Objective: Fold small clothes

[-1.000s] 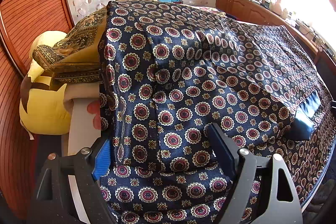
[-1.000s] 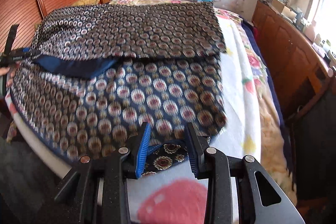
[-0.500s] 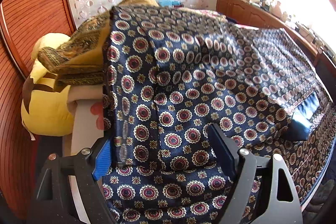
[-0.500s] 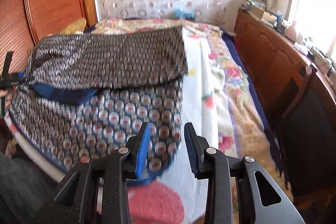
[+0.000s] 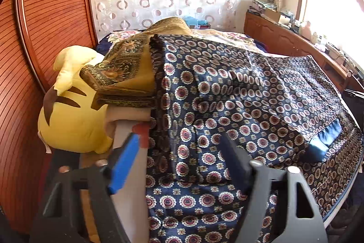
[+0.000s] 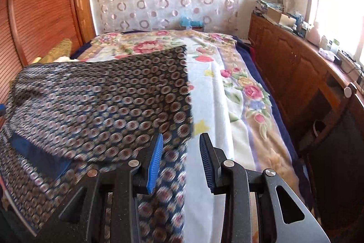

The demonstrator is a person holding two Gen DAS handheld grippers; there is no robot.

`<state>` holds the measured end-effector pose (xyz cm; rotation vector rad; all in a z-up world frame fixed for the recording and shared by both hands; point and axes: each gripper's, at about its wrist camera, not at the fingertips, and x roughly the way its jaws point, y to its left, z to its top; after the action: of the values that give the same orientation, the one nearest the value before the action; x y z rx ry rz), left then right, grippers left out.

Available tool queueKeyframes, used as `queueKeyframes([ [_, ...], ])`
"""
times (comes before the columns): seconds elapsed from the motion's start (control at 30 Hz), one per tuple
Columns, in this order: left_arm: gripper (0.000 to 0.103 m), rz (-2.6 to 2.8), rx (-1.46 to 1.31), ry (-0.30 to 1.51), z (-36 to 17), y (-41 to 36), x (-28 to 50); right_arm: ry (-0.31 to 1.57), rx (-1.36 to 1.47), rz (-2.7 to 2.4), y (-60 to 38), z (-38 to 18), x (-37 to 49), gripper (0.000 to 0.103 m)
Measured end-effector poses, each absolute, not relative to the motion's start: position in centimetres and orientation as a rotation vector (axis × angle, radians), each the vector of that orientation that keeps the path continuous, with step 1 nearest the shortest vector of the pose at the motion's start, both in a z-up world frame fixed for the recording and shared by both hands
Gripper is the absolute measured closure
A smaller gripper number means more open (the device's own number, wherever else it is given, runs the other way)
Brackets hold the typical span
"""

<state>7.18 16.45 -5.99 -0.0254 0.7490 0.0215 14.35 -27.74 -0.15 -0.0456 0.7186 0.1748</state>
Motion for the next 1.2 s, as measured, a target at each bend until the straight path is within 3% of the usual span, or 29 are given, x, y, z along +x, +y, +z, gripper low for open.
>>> queueKeyframes([
  [0.1, 0.063, -0.031, -0.062, 0.751, -6.4, 16.7, 7.1, 0.755, -0.03, 0.165, -28.2, -0.6, 16.3, 0.068],
  [0.43, 0.071, -0.024, -0.061, 0.811, -7.9, 16.8, 7.8, 0.827, 0.013, 0.236, -28.0, -1.2, 19.7, 0.069],
  [0.5, 0.089, -0.035, -0.053, 0.807, -7.8, 16.6, 7.7, 0.826, 0.01, 0.266, -27.8, -1.3, 19.9, 0.083],
  [0.57, 0.094, -0.039, -0.045, 0.794, -7.6, 16.4, 7.4, 0.811, -0.008, 0.299, -27.3, -1.2, 19.7, 0.096],
  [0.6, 0.097, -0.041, -0.041, 0.788, -7.4, 16.3, 7.3, 0.796, -0.018, 0.318, -27.0, -0.9, 19.3, 0.097],
  [0.97, 0.101, -0.136, -0.111, 0.707, -4.5, 16.9, 5.3, 0.641, -0.034, 0.353, -27.3, 2.7, 15.1, 0.102],
  [1.2, 0.101, -0.146, -0.165, 0.703, -3.9, 18.8, 3.1, 0.65, -0.08, 0.32, -28.8, 1.6, 10.3, 0.102],
])
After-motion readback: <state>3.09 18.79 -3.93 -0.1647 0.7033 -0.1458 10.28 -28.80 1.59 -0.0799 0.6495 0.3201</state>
